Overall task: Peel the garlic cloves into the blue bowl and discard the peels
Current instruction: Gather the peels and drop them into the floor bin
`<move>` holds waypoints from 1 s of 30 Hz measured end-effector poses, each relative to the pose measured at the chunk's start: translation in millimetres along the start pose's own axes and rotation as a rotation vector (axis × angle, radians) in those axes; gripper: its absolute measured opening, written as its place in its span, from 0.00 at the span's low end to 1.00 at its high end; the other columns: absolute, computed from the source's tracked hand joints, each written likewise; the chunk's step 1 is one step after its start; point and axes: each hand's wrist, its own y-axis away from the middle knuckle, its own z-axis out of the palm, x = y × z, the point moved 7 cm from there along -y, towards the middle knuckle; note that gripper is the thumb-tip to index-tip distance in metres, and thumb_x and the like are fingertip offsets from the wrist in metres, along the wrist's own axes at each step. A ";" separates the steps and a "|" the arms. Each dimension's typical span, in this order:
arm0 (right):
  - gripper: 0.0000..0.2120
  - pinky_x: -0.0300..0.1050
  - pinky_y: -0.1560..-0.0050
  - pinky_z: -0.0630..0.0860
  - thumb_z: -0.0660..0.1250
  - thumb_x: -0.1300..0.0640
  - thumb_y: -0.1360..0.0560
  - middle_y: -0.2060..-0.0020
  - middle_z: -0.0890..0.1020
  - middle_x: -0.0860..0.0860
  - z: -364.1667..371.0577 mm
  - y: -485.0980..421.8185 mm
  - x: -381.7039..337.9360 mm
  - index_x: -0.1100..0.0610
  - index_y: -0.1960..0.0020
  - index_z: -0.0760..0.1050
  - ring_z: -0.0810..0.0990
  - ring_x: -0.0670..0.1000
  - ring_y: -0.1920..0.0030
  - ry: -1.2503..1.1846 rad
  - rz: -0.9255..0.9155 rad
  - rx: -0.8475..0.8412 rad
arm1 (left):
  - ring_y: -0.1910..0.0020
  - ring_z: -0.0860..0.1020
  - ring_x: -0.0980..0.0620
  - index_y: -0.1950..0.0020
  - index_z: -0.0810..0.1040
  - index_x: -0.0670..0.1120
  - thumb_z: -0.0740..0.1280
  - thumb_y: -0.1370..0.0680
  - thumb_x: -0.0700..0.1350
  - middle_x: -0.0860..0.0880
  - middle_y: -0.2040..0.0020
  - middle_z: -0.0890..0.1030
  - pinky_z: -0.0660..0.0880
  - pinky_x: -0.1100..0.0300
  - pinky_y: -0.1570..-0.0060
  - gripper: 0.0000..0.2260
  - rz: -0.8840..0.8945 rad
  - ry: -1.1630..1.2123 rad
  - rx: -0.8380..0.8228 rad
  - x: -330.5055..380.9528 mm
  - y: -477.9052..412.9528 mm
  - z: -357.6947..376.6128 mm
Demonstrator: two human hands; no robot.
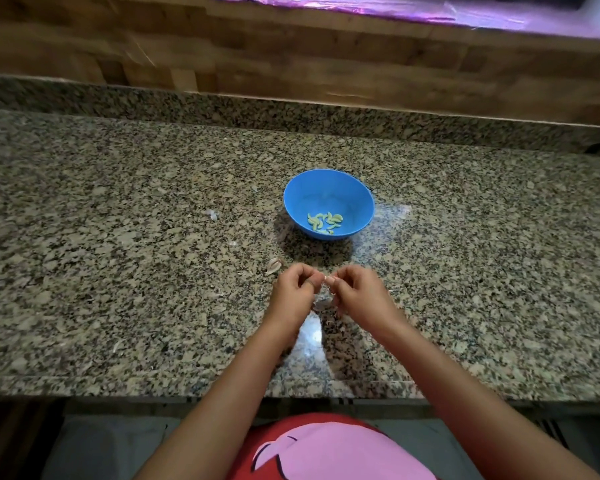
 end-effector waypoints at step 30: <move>0.06 0.24 0.69 0.70 0.61 0.60 0.21 0.60 0.78 0.49 -20.2 8.3 24.8 0.60 0.50 0.77 0.75 0.39 0.65 0.218 -0.110 0.153 | 0.64 0.72 0.53 0.58 0.75 0.42 0.64 0.22 0.38 0.47 0.63 0.76 0.72 0.63 0.63 0.06 -0.145 0.099 0.039 -9.2 -1.6 -16.2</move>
